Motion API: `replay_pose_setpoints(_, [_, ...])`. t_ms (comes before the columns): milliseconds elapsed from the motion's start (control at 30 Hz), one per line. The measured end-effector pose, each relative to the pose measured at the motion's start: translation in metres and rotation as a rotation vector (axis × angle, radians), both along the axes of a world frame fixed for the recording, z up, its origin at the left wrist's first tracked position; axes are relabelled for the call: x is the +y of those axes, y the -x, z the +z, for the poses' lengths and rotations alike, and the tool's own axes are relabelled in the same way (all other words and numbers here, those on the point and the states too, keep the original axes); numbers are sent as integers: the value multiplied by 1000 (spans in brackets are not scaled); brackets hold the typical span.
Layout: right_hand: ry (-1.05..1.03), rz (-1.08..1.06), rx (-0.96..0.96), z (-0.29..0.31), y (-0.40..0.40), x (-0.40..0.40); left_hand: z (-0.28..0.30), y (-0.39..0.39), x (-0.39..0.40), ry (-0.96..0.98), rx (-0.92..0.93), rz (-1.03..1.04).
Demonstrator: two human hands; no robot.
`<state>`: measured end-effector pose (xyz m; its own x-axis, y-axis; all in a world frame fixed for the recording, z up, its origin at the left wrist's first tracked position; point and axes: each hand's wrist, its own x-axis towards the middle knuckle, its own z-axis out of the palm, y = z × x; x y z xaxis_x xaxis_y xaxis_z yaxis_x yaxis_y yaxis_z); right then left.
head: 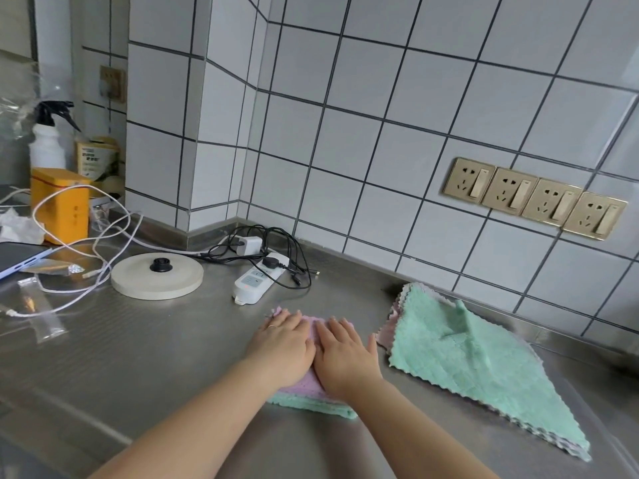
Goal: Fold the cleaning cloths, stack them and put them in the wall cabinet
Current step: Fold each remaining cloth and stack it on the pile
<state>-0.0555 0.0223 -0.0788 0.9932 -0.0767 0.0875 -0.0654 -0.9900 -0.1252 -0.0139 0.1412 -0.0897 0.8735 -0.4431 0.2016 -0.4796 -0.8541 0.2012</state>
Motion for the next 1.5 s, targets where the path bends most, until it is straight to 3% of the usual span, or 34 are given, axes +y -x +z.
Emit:
replay_pose_setpoints(233, [-128,-230,86,2,9,-2,6,8,4,31,139,77])
replay_pose_setpoints(367, [-153,-277,48,5,23,-8,16,15,4,-59,15,96])
replay_pose_setpoints(567, [91,-229,-112,13,67,-76,37,25,-34,-121,-264,-123])
replay_pose_setpoints(700, [205,-347,-43,12,103,-145,26,41,-115,-106,-277,-323])
replay_pose_setpoints(867, [191,-482,-4,11,139,-209,13,54,-179,-113,-247,-424])
replay_pose_setpoints(1400, [95,-428,-126,1,142,-253,6,43,-203,-127,-256,-406])
replay_pose_setpoints(1500, [202,-419,-119,5,145,-256,16,45,-202,-182,-275,-364])
